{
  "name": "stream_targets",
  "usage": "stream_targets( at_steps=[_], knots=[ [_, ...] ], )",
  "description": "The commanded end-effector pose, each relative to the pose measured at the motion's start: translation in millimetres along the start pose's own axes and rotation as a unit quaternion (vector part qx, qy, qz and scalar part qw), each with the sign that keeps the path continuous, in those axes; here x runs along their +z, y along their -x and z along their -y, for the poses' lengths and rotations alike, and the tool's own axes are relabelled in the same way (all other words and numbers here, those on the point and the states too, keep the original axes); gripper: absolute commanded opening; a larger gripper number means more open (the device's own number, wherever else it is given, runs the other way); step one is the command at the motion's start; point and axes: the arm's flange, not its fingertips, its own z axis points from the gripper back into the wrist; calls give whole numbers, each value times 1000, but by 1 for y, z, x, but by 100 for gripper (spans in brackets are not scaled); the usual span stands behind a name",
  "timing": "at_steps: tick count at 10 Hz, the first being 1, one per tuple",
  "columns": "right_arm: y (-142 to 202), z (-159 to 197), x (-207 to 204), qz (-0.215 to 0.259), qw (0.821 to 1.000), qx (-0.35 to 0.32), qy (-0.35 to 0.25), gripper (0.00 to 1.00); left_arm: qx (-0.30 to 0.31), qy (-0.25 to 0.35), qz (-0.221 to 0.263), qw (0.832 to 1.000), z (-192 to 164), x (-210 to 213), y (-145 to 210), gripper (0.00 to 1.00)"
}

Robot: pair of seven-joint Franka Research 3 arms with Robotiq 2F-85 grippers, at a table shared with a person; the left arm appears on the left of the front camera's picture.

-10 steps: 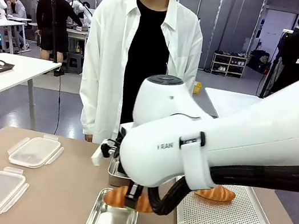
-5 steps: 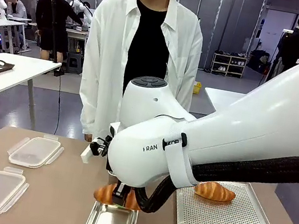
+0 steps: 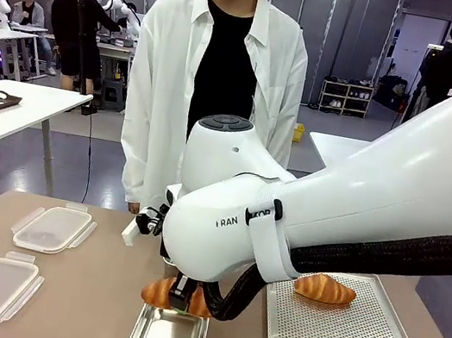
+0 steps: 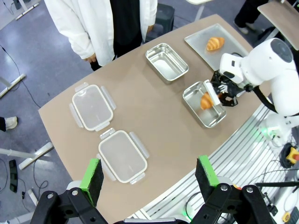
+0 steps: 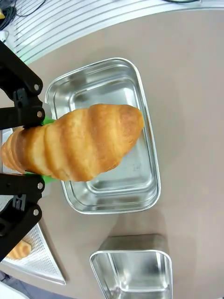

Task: Place the bread into the airtight container.
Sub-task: Pick up a Butter Roll and place it into an empty Airtight Container.

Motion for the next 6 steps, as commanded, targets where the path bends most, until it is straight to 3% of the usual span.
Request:
stream_targets(
  at_steps=[1,3,6],
  knots=[
    [0,1,-6,9,996,-89,-19,37,-8,2,0,1000,0,1,-1,100],
    [2,-10,-3,7,982,-182,-40,37,-8,2,0,1000,0,1,-1,100],
    [0,-4,-20,47,921,-385,-39,37,-8,2,0,1000,0,1,-1,100]
  ],
)
